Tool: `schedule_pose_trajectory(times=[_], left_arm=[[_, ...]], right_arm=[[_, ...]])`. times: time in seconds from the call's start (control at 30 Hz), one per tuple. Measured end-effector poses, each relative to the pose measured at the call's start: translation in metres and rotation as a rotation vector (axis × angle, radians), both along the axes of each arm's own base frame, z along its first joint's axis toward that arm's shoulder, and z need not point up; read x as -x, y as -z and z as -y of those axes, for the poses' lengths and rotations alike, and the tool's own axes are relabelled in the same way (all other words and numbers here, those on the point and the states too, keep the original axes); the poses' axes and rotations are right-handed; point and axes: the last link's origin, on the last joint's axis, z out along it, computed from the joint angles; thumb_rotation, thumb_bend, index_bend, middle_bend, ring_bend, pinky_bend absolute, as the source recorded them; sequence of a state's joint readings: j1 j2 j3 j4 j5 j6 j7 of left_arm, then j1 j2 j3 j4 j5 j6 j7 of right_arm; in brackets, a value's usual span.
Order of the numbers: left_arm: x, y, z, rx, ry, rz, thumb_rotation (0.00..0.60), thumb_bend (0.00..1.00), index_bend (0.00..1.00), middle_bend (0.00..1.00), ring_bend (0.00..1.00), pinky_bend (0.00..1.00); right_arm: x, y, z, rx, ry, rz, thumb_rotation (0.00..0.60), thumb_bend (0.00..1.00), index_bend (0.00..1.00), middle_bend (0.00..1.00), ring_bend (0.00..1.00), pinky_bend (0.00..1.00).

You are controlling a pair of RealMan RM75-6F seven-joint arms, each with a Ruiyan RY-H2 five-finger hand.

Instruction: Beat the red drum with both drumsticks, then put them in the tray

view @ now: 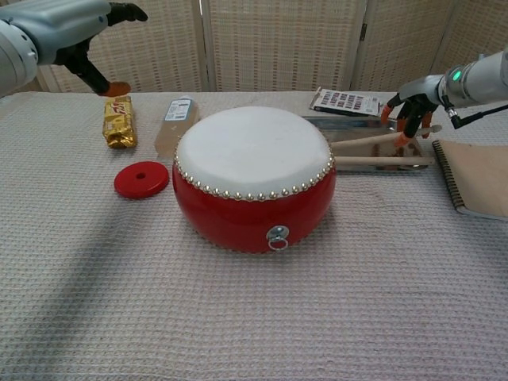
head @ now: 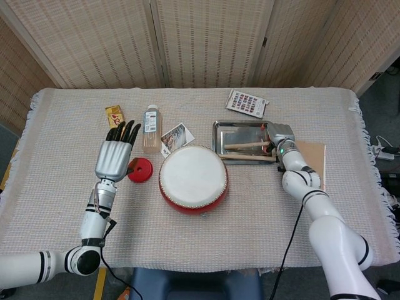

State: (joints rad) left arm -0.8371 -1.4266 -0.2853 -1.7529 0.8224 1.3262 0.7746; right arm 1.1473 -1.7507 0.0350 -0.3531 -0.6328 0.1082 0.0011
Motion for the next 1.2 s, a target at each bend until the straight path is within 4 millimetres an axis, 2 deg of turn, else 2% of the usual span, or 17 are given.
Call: schedule_pose_trajectory(times=[0.23,0.4,0.53,0.63,0.73,0.93,1.07,1.2], left_arm=[[0.001,-0.004,0.000,-0.007,0.006,0.004,0.600,0.36,0.00,0.00,0.00,0.13],[0.007,-0.014,-0.001,-0.015,-0.013,0.018,0.600,0.36,0.00,0.00,0.00,0.13],[0.016,-0.024,-0.002,-0.007,-0.048,0.058,0.600,0.36,0.00,0.00,0.00,0.13],[0.026,-0.036,-0.003,-0.011,-0.081,0.079,0.600,0.36,0.00,0.00,0.00,0.14],[0.039,-0.047,-0.003,-0.030,-0.113,0.096,0.600,0.36,0.00,0.00,0.00,0.14],[0.074,-0.064,0.005,-0.074,-0.176,0.154,0.600,0.37,0.00,0.00,0.00,0.14],[0.105,-0.078,0.021,-0.113,-0.210,0.169,0.600,0.37,0.00,0.00,0.00,0.14],[0.128,-0.086,0.044,-0.141,-0.219,0.153,0.600,0.37,0.00,0.00,0.00,0.14]], right_arm=[[-0.004,-0.009,0.004,0.028,-0.024,0.003,0.600,0.20,0.16,0.40,0.23,0.43],[-0.007,-0.024,0.004,0.064,-0.068,0.013,0.600,0.20,0.18,0.40,0.23,0.43],[-0.008,-0.038,-0.005,0.098,-0.124,0.026,0.600,0.20,0.24,0.40,0.25,0.43],[-0.008,-0.052,-0.020,0.125,-0.175,0.038,0.600,0.20,0.25,0.40,0.25,0.43],[-0.006,-0.071,-0.043,0.167,-0.221,0.058,0.600,0.20,0.25,0.40,0.25,0.43],[0.014,-0.127,-0.113,0.307,-0.291,0.080,0.600,0.20,0.25,0.39,0.24,0.40],[0.040,-0.165,-0.168,0.410,-0.330,0.059,0.600,0.20,0.18,0.32,0.15,0.31],[0.057,-0.184,-0.218,0.464,-0.351,0.067,0.600,0.20,0.10,0.24,0.08,0.25]])
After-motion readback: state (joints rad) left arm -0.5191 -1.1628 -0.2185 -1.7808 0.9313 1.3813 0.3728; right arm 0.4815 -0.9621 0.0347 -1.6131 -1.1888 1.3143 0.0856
